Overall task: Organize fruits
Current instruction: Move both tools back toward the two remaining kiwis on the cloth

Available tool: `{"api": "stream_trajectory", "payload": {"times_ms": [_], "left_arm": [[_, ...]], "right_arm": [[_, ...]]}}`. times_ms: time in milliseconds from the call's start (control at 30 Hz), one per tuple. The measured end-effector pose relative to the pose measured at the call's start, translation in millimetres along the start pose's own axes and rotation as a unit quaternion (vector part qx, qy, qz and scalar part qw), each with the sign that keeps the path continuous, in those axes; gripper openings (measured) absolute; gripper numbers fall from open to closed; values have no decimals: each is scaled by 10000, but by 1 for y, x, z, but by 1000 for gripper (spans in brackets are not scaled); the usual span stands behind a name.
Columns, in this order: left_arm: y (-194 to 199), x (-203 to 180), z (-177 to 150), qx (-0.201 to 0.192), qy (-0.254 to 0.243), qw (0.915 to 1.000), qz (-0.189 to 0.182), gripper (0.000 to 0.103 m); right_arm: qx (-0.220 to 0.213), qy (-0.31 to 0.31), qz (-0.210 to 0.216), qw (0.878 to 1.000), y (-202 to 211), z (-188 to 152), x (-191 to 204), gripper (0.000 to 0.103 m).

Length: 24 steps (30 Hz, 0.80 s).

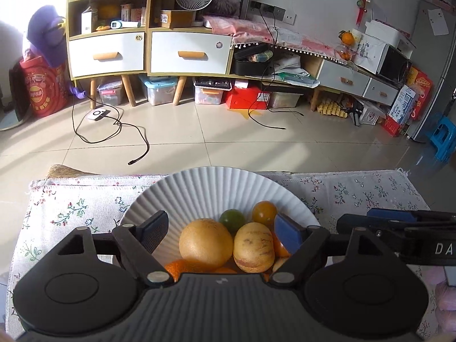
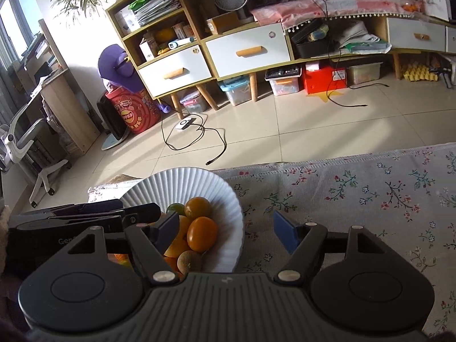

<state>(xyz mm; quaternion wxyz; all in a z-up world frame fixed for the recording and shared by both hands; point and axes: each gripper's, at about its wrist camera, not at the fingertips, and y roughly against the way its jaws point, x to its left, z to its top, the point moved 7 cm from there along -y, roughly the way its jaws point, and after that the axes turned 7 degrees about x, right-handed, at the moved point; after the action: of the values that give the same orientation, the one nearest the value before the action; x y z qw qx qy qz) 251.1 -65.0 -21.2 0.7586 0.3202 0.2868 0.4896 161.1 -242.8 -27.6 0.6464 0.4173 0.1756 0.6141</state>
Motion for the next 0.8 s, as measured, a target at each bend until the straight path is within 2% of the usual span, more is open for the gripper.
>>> {"api": "stream_trajectory", "payload": {"times_ms": [100,267,400,567,800], "left_arm": [[10,-1,-9,3,-98,9999,59,79],[25,3,-26,79,-147,9996,206,83],[39,3,-42,64,-256,9991,330,90],[52,13,-63,177,-57,9991,393,92],[65,19,-91,182,-31,9982,577,94]], "right_arm": [[-27,19,-24,10000,9,-8,1,80],[164,-7,-213,9996,17,-23,3,81],[174,72,-262,9995,28,-35,12,86],[294,235,-283,9989,37,-55,21,88],[296,507,-360,9976,47,-80,26,93]]}}
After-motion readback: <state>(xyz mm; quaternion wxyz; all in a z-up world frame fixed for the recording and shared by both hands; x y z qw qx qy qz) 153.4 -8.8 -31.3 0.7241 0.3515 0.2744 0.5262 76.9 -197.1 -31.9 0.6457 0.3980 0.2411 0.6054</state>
